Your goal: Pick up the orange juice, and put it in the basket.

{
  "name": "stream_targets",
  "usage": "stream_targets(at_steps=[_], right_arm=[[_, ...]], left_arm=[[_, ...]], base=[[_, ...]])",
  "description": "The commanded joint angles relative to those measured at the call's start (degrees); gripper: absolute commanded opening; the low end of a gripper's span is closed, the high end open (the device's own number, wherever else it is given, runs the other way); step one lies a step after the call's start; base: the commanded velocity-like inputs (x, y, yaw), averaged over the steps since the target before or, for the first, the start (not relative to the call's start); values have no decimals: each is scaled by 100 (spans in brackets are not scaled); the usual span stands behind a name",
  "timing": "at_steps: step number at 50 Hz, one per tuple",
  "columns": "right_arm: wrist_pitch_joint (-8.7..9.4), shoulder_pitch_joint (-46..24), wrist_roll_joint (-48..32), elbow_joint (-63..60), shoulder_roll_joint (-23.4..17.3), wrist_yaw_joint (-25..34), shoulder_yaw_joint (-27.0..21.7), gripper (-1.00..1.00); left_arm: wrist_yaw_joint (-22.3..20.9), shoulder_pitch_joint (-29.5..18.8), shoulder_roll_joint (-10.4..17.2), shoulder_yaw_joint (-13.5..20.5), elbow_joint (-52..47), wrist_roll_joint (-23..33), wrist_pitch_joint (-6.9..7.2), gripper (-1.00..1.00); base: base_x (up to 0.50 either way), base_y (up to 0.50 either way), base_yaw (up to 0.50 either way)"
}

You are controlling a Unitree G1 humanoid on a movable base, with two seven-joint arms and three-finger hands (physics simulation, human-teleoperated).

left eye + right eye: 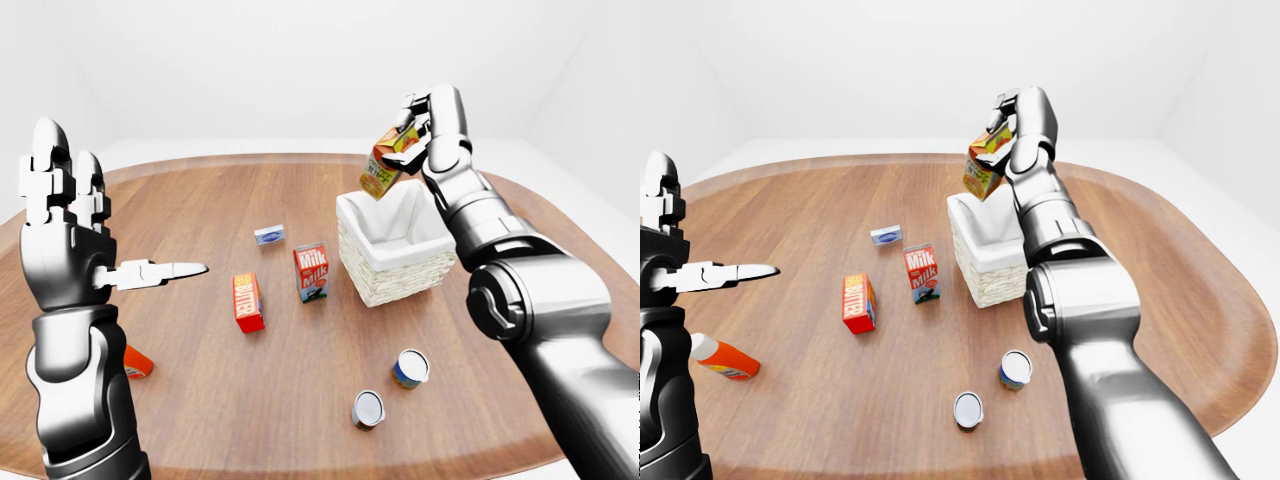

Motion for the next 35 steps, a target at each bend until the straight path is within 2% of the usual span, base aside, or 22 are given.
stream_targets(at_steps=[1, 9, 26, 35], right_arm=[[107, 54, -433, -76, 28, -217, -18, -100], [109, 137, -626, -64, 66, -315, -20, -100], [-32, 321, -784, -49, 183, -501, -39, -100], [-41, 426, -806, -42, 211, -555, -79, -100]], left_arm=[[-2, 5, 5, 2, -5, -5, 0, 100], [-11, 15, 2, 14, -49, -8, 0, 100], [-19, 26, -8, 20, -80, 0, 0, 100], [-19, 26, -9, 20, -97, 3, 0, 100]], base=[[0, 0, 0], [0, 0, 0], [0, 0, 0], [0, 0, 0]])
